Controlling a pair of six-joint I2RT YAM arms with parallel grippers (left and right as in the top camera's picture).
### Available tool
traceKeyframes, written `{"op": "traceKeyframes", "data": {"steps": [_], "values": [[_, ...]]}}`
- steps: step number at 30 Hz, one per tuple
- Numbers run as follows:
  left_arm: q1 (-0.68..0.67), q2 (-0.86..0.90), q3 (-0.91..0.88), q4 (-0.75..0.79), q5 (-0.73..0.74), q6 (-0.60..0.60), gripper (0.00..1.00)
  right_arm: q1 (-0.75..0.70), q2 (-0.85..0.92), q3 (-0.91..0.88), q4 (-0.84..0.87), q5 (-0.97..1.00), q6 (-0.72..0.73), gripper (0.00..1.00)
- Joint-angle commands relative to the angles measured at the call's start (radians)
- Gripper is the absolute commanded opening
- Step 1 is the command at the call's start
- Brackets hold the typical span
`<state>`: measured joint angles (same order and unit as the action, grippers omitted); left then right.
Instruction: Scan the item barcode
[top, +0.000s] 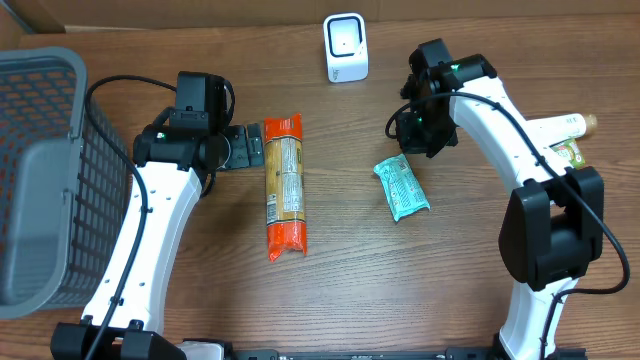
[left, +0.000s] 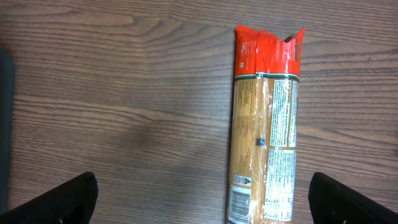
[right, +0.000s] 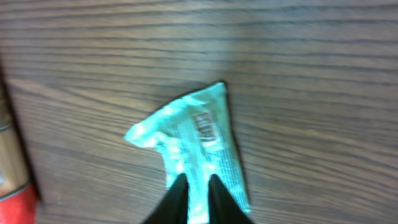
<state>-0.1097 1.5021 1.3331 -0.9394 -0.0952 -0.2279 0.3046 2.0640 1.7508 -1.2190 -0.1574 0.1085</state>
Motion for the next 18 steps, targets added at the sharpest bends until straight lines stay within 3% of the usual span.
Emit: {"op": "traceKeyframes", "data": {"steps": [1,11,18], "values": [[-0.002,0.002,0.005,0.002,-0.009,0.023,0.99,0.042,-0.019,-0.077,0.032,-0.037,-0.01,0.07],[-0.002,0.002,0.005,0.002,-0.009,0.023,1.0,0.087,-0.003,-0.335,0.269,-0.016,-0.007,0.08],[-0.002,0.002,0.005,0.002,-0.009,0.023,1.0,0.086,0.006,-0.339,0.306,0.0,-0.035,0.06]]}}
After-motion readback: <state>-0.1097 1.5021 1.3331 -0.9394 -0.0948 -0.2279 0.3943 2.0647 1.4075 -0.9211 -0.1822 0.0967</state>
